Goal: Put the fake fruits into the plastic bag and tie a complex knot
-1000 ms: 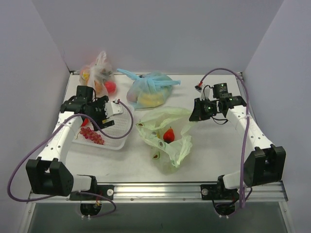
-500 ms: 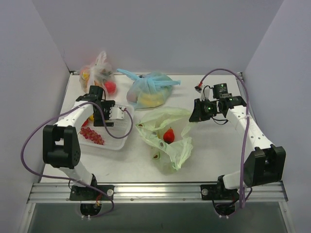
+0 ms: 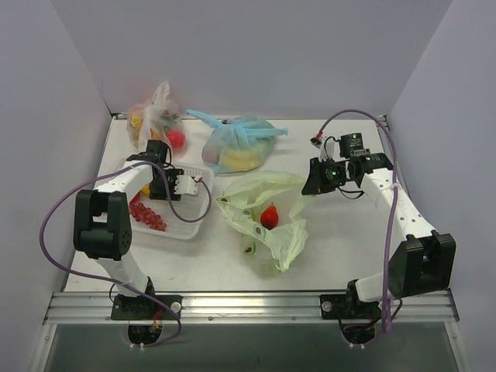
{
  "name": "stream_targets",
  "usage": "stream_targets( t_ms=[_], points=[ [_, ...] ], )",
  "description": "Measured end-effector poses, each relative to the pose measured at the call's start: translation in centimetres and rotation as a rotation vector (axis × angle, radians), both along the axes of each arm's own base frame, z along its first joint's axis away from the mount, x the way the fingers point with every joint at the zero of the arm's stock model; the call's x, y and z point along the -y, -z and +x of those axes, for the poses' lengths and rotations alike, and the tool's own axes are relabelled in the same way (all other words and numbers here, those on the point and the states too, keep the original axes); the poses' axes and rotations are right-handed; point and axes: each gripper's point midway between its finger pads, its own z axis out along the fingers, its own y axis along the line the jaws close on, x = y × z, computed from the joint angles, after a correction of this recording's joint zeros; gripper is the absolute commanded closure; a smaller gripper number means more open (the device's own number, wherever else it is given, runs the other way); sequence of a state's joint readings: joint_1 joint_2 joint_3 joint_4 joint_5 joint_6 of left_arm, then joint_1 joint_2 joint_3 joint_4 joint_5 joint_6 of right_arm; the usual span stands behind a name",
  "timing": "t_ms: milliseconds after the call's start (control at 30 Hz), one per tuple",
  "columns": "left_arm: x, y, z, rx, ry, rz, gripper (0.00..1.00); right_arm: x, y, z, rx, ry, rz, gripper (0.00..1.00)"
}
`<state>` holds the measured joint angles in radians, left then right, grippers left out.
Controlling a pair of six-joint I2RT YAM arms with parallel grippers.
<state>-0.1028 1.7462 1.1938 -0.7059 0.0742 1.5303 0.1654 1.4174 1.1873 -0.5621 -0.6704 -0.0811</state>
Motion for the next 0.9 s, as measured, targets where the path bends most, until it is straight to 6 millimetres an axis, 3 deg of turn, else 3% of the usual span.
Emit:
stream_targets(
  t_ms=[100, 133, 233, 300, 333, 467, 600, 667, 733, 900],
  points=[
    [-0.2, 0.1, -0.1, -0.002, -0.002, 0.011, 0.44, 0.0, 0.0, 0.0, 0.0, -0.001, -0.001, 1.0],
    [-0.2, 0.1, -0.1, -0.002, -0.002, 0.012, 0.51, 0.0, 0.0, 0.0, 0.0, -0.002, -0.001, 1.0],
    [-0.3, 0.1, -0.1, -0.004, 0.001, 0.017, 0.53, 0.0, -0.1, 0.0, 0.001, -0.002, -0.001, 1.0],
    [-0.3, 0.1, -0.2, -0.006, 0.005, 0.019, 0.47, 0.0, -0.2, 0.1, 0.006, -0.002, -0.001, 1.0],
    [-0.3, 0.1, -0.2, -0.007, 0.009, 0.021, 0.4, 0.0, -0.3, 0.1, 0.008, -0.002, 0.0, 1.0],
    [-0.5, 0.2, -0.2, -0.012, 0.015, 0.033, 0.31, 0.0, -0.4, 0.2, 0.01, -0.002, 0.0, 1.0],
    [-1.0, 2.1, -0.5, -0.065, 0.005, 0.054, 0.32, 0.0, -0.4, 0.1, 0.009, -0.002, -0.001, 1.0],
    [-1.5, 3.1, -0.6, -0.095, -0.002, 0.078, 0.39, 0.0, -0.3, 0.1, 0.008, -0.005, -0.003, 1.0],
    [-1.6, 2.6, -0.3, -0.087, -0.009, 0.079, 0.55, 0.1, -0.3, 0.0, 0.006, -0.008, -0.005, 1.0],
    [-0.4, 1.9, -0.6, -0.09, 0.012, 0.027, 0.8, 0.1, -0.2, -0.2, 0.001, -0.015, -0.01, 1.0]
  ],
)
